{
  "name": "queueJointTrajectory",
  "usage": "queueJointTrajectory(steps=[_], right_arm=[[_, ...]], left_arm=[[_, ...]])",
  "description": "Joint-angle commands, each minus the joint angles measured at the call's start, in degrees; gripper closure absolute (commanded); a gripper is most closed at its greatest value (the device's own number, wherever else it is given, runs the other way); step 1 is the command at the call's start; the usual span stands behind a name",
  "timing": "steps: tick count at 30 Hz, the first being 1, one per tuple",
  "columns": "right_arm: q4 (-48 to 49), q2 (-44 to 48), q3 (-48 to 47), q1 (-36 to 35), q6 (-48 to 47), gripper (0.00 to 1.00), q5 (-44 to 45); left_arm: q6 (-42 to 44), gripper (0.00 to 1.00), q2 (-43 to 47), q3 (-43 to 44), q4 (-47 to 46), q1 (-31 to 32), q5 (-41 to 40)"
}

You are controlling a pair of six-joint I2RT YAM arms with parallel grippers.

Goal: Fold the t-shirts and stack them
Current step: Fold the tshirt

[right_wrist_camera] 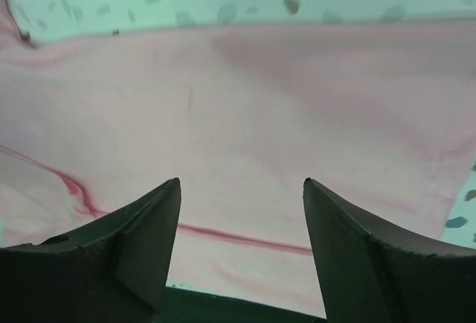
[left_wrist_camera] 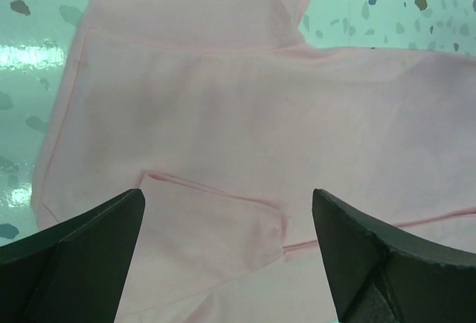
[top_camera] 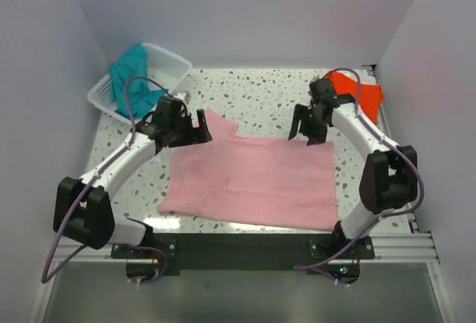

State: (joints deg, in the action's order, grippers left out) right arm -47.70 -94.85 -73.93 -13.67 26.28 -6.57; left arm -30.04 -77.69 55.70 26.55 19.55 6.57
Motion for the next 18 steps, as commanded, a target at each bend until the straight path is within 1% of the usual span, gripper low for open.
queueJointTrajectory(steps=[1,6,7,9,12,18], right_arm=[[-4.0,-0.5,-5.3,6.6,-2.1,0.3,3.7],[-2.8,-2.7,-8.9,12.3,-4.3,0.32,6.0],[-2.5,-3.1,-9.0,13.6,-4.5,0.33,6.1],[-1.4,-4.7,-9.1,16.6,-4.5,0.36,6.0],[-0.1,-6.8,-9.4,19.2,-4.1,0.4,5.0],[2.1,-10.8,-8.9,20.6,-4.6,0.46,6.4]], left_arm=[[3.5,0.0,-3.7,5.6,-0.7,0.2,-1.7],[6.1,0.0,-9.7,12.2,-2.5,0.2,-3.1],[6.6,0.0,-10.5,14.7,-2.8,0.2,-3.0],[6.8,0.0,-13.6,18.5,-3.2,0.2,-3.1],[6.9,0.0,-17.0,22.7,-4.4,0.2,-3.4],[6.0,0.0,-24.7,31.6,-4.3,0.1,-2.2]])
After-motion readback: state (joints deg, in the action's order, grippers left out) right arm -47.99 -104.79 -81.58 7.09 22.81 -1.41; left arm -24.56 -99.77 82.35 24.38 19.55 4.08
